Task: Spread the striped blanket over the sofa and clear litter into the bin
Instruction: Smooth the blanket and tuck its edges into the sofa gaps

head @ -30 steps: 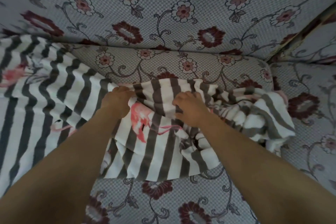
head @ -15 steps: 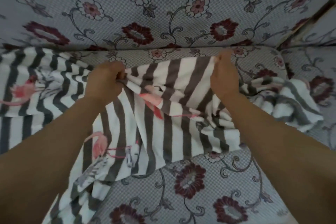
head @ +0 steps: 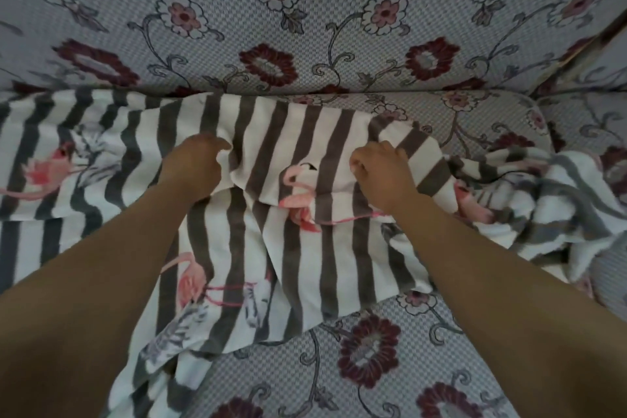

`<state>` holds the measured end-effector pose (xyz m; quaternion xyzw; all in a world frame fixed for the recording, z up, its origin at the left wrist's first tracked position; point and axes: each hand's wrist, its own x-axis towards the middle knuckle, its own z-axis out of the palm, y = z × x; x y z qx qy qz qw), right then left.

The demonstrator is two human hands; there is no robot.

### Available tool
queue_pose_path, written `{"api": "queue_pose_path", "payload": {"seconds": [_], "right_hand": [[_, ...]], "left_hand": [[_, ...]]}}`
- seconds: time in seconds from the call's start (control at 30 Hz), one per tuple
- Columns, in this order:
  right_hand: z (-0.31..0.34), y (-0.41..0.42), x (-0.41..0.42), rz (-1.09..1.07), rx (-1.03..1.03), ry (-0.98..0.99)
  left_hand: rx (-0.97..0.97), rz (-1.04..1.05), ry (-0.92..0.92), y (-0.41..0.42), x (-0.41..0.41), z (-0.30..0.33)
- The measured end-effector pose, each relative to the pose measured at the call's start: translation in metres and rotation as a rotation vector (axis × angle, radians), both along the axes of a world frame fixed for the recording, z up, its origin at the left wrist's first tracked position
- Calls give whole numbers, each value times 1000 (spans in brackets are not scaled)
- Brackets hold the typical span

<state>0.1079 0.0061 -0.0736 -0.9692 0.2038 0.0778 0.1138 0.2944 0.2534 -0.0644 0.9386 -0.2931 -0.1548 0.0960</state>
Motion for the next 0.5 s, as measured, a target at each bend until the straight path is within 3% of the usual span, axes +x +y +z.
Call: {"api": "queue_pose_path", "payload": {"seconds": [0.13, 0.27, 0.4, 0.5], "right_hand": [[-27, 3, 22, -74, -37, 25], [-47, -1, 44, -73, 71, 48], [-57, -1, 56, -37, 103, 119], [-56, 1, 57, -25, 133, 50]], "left_hand": [[122, -11, -37, -12, 34, -28], [250, -5, -14, -15, 62, -60], [292, 3, 6, -23, 67, -84], [310, 3, -49, -23, 66, -82]]}}
